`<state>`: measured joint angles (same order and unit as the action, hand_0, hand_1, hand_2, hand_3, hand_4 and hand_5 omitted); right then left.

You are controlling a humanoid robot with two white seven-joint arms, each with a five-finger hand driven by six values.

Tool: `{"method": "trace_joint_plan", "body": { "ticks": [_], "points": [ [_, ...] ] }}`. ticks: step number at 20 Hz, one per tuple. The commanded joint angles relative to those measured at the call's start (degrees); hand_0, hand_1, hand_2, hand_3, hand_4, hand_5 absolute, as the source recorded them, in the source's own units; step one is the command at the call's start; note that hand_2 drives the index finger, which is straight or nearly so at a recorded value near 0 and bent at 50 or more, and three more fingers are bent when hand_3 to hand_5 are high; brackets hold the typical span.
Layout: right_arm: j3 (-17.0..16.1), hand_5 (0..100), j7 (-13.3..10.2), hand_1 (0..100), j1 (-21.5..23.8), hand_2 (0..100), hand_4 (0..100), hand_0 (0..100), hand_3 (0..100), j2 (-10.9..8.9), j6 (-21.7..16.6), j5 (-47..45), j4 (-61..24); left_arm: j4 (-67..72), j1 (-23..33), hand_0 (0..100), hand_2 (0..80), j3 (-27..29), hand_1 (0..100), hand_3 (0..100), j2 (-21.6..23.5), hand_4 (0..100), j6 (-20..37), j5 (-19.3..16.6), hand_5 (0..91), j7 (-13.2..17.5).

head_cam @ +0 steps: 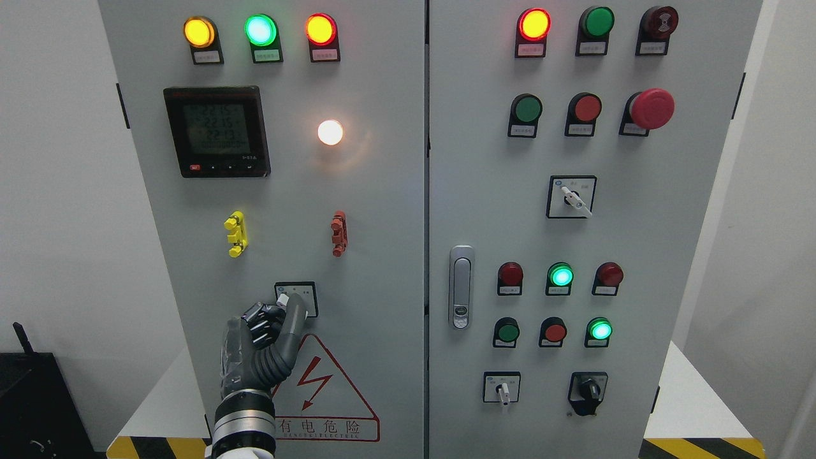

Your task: Turn on light switch 1

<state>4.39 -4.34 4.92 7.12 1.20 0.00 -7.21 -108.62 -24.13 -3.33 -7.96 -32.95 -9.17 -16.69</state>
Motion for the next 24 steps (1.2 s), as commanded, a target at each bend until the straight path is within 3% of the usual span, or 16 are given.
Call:
{"method": "trace_joint_plan", "body": {
  "ticks": [1, 10, 24],
  "points": [
    [0.0, 0, 0.0, 0, 0.0, 0, 0, 0, 0, 0.00, 0.0, -1.4, 0.0, 0.1, 0.0, 48, 63.7, -0.1, 51, 100, -0.1, 97, 0.0, 0.0, 88.9, -0.1],
    [0.0, 0, 0.0, 0, 0.0, 0, 0, 0, 0, 0.00, 0.0, -1.4, 0.0, 0.1, 0.0, 29, 64.8, -0.1, 49, 100, -0.1, 97, -0.1, 0.0, 88.9, -0.1],
    [0.0, 0, 0.0, 0, 0.0, 0, 0, 0, 0, 0.00, 0.0, -1.4, 0.0, -0.2, 0.7, 20, 66.0, -0.1, 49, 100, -0.2, 97, 0.1, 0.1, 88.9, -0.1]
  ]
}}
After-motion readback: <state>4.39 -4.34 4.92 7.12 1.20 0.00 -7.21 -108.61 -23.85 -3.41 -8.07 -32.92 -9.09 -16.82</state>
